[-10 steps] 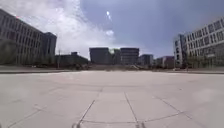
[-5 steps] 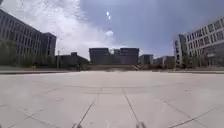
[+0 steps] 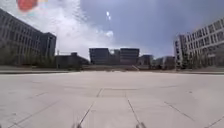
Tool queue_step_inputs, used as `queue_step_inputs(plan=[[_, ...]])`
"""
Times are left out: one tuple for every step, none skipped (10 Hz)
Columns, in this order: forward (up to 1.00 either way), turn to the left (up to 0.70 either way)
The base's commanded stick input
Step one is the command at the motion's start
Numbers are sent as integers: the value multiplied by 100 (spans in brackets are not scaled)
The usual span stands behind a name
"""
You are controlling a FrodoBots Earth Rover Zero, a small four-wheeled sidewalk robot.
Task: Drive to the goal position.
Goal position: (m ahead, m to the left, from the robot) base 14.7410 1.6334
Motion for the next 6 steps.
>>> queue_step_inputs(plan=[[45,3],[45,3],[45,3],[45,3],[45,3],[45,3]])
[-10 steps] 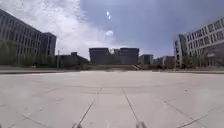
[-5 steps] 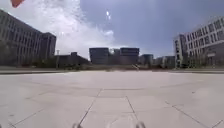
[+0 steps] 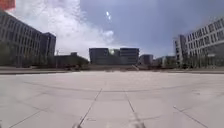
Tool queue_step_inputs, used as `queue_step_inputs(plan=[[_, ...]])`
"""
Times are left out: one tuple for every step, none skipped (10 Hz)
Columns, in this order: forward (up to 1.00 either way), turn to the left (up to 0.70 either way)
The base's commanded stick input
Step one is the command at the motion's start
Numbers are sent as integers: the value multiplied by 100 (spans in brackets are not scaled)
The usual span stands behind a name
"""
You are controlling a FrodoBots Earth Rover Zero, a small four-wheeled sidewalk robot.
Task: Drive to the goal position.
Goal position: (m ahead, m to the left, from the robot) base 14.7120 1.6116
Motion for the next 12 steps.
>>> queue_step_inputs(plan=[[45,3],[45,3],[45,3],[45,3],[45,3],[45,3],[45,3],[45,3],[45,3],[45,3],[45,3],[45,3]])
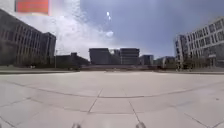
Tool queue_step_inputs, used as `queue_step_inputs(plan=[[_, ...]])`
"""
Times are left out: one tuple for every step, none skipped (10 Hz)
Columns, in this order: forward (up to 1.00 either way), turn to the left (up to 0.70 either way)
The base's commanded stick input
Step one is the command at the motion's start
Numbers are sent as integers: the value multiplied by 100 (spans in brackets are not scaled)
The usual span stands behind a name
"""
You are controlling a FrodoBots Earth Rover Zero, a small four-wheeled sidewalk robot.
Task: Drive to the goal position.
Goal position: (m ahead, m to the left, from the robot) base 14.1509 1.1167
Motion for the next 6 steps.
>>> queue_step_inputs(plan=[[45,3],[45,3],[45,3],[45,3],[45,3],[45,3]])
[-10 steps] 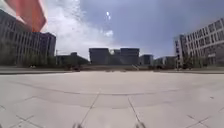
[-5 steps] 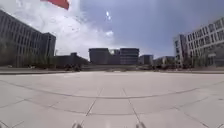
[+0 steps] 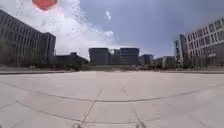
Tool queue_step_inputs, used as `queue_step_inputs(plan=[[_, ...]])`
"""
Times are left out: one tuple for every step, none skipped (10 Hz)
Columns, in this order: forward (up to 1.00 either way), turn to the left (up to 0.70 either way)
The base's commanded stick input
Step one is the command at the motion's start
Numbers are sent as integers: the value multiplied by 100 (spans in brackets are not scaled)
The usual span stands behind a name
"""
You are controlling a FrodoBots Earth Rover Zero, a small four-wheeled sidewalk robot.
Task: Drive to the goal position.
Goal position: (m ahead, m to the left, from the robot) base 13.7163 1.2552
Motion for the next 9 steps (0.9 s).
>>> queue_step_inputs(plan=[[45,3],[45,3],[45,3],[45,3],[45,3],[45,3],[45,3],[45,3],[45,3]])
